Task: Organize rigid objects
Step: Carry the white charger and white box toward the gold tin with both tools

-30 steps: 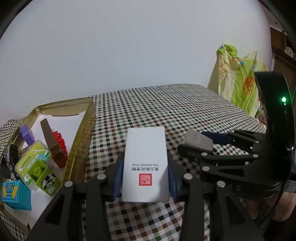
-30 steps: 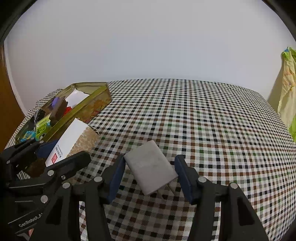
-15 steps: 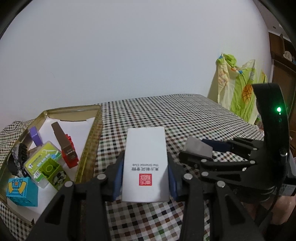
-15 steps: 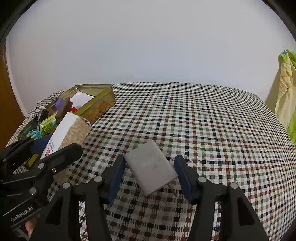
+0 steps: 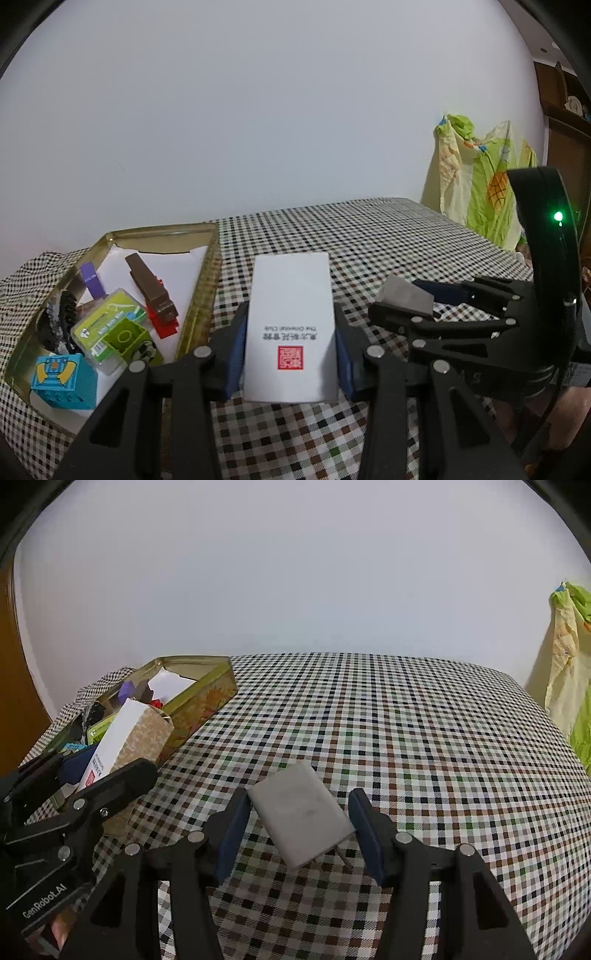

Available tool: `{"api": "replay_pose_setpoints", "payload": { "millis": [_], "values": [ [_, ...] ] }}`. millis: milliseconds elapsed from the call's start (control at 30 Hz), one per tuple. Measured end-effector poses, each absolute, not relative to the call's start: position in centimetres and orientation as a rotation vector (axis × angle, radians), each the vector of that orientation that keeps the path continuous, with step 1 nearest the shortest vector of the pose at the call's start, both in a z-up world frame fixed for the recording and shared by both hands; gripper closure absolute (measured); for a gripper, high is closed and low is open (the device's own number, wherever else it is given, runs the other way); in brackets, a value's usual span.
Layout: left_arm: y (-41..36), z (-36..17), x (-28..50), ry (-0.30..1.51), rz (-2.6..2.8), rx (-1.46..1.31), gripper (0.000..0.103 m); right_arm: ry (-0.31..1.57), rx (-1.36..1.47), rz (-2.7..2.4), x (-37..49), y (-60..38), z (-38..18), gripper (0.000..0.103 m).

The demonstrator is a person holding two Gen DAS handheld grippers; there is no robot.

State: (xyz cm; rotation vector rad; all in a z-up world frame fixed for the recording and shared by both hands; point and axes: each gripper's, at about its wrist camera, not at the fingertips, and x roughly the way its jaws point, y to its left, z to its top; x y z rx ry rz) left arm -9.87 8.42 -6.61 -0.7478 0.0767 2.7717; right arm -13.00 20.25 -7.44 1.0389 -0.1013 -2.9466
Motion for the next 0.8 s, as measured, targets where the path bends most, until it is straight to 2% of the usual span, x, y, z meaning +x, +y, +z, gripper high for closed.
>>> {"api": "replay_pose_setpoints", "payload": {
  "millis": [800],
  "values": [
    [6.9,-6.1,-8.0,0.077,2.831,-0.683,0.063,-0.117,0.981,-2.965,-15.4,18.8,-8.2,0.045]
  ]
}}
